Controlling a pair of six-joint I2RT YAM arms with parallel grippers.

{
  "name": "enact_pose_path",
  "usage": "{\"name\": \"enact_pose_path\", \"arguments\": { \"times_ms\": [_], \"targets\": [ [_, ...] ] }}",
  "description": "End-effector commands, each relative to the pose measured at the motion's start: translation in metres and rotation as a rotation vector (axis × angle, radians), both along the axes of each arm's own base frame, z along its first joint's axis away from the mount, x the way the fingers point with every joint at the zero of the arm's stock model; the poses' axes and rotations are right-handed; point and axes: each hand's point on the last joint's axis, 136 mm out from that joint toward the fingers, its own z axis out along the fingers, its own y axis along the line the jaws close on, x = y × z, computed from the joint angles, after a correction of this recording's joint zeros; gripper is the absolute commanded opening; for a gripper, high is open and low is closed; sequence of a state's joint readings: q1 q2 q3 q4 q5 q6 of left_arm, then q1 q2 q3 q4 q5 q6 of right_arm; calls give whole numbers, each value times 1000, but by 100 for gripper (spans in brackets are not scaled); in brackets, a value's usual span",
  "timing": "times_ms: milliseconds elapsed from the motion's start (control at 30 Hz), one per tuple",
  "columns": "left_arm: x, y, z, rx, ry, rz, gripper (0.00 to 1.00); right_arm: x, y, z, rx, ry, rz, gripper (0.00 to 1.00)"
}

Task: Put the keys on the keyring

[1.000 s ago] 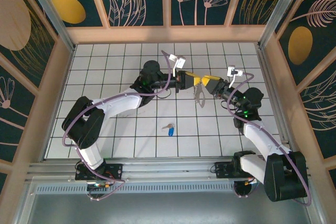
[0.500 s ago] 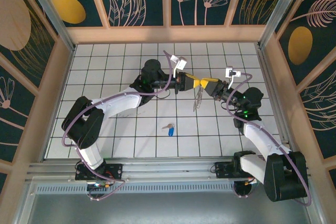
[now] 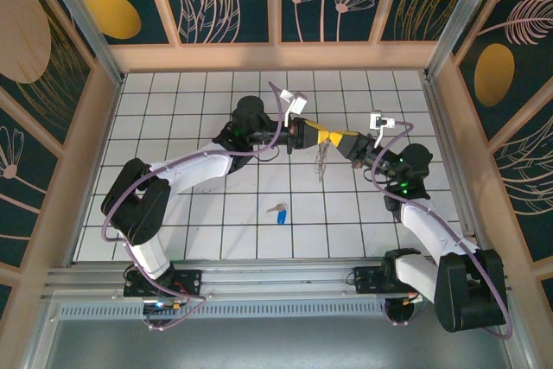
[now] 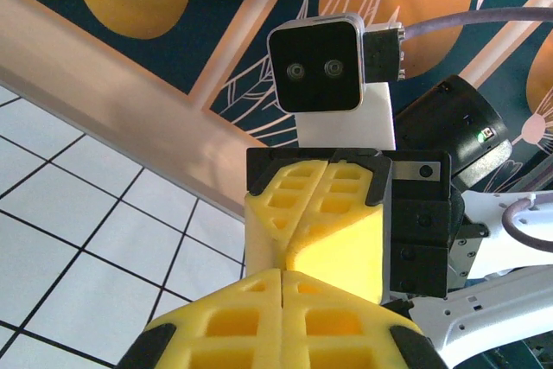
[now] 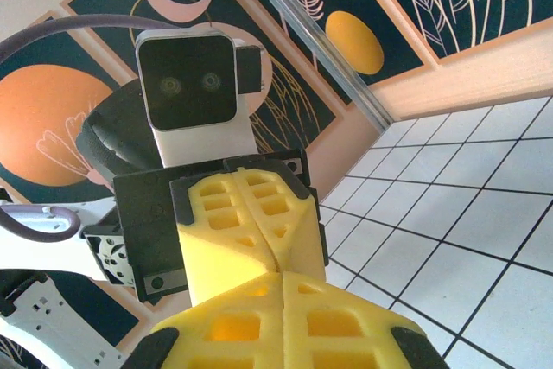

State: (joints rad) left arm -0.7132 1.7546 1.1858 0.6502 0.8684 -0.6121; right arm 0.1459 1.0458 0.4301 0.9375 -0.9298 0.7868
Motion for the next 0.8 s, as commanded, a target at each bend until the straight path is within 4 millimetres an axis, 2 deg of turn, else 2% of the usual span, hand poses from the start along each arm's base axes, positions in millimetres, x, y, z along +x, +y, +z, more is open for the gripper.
{"name": "enact_pose_path", "arguments": {
  "times_ms": [0, 100, 167, 200, 233, 267, 367, 500, 600, 733, 767],
  "targets": [
    [-3, 5, 35, -64, -88, -7, 0, -9, 4, 3, -6, -40, 39, 0],
    [4, 6, 38, -76, -73, 37, 0, -7, 4, 5, 15, -36, 22, 0],
    [14, 10, 35, -97, -46, 99, 33, -1, 0, 8, 47, -20, -21, 0],
    [12, 17, 50, -134, -57, 128, 44, 1, -2, 11, 67, -16, -44, 0],
    [16, 22, 52, -153, -45, 172, 53, 3, -4, 13, 91, -13, -62, 0],
    [18, 27, 55, -174, -39, 209, 56, 5, -6, 16, 119, -5, -84, 0],
    [24, 42, 56, -244, 7, 297, 58, 8, -9, 23, 175, 2, -132, 0],
    [24, 50, 41, -301, 94, 320, 49, 10, -8, 34, 241, -4, -174, 0],
    [20, 47, 36, -333, 127, 290, 38, 11, -7, 40, 279, -10, -199, 0],
    [12, 39, 35, -350, 138, 255, 35, 14, -6, 46, 320, -15, -220, 0],
    [13, 35, 27, -339, 150, 253, 35, 15, -5, 47, 324, -12, -221, 0]
  ]
}}
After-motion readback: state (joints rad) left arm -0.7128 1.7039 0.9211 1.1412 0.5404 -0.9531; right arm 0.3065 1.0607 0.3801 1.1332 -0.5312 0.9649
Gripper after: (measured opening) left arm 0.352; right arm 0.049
